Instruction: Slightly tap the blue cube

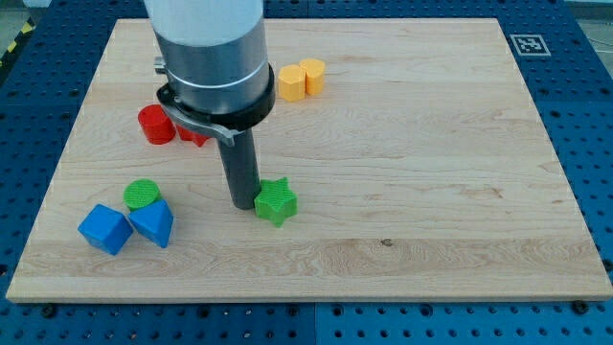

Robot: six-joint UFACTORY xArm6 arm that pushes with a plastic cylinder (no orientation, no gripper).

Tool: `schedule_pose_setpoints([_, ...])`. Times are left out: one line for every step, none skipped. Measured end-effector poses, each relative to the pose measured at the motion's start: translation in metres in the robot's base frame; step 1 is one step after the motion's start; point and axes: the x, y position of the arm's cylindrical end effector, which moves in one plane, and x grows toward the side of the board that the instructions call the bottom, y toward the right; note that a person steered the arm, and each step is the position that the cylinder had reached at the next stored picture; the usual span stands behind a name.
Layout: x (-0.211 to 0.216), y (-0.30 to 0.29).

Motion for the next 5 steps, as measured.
schedule_pose_setpoints([0.01,0.009])
schedule_pose_setpoints([0.008,0.006])
schedule_pose_setpoints([-0.015,-0.046])
schedule_pose_setpoints([-0.045,-0.099])
schedule_pose_setpoints([-0.042,-0.163])
